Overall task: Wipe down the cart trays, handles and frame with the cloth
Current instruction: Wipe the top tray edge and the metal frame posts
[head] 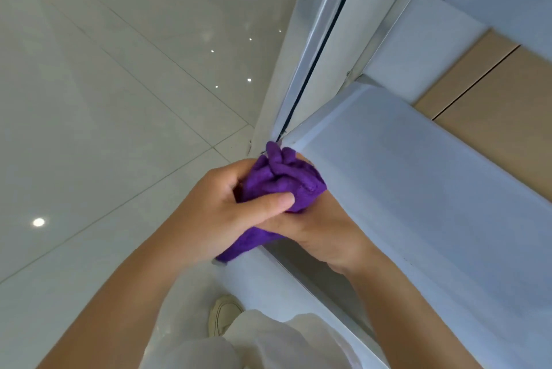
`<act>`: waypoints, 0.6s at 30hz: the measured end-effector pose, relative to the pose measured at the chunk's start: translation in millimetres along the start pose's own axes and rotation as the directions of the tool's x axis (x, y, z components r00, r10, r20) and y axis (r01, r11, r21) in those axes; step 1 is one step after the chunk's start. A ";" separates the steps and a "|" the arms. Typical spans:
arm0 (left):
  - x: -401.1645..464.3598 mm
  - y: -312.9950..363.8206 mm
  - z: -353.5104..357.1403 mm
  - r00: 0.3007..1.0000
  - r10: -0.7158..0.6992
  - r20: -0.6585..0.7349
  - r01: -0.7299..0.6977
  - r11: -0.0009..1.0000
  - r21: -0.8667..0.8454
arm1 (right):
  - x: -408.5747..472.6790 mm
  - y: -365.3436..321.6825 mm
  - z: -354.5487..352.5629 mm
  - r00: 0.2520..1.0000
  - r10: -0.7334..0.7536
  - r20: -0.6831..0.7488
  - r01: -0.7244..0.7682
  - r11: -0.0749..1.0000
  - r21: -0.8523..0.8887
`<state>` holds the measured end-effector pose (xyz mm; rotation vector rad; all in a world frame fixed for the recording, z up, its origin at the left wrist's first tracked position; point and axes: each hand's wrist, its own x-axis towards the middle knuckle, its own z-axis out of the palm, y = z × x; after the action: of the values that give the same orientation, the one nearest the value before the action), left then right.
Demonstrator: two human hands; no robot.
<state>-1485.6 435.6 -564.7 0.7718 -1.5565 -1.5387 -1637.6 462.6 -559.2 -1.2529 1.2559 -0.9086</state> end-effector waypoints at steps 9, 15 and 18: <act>50.8 45.5 -0.8 0.679 0.376 -0.630 -0.213 0.923 0.321 | 11.4 -76.6 -5.1 0.732 -0.432 -0.527 0.386 0.900 -0.201; 114.8 68.9 3.3 0.520 0.608 -0.599 -0.341 0.791 0.507 | 56.8 -104.3 -10.5 0.410 -0.408 -0.815 0.544 0.827 -0.141; 117.9 62.6 -1.5 0.428 0.598 -0.678 -0.230 0.797 0.558 | 73.3 -105.7 -7.8 0.329 -0.436 -0.838 0.503 0.832 -0.235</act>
<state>-1535.9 338.1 -488.6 1.0212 -1.1363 -0.3011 -1619.4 374.0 -467.4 -1.1095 1.6078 -2.2414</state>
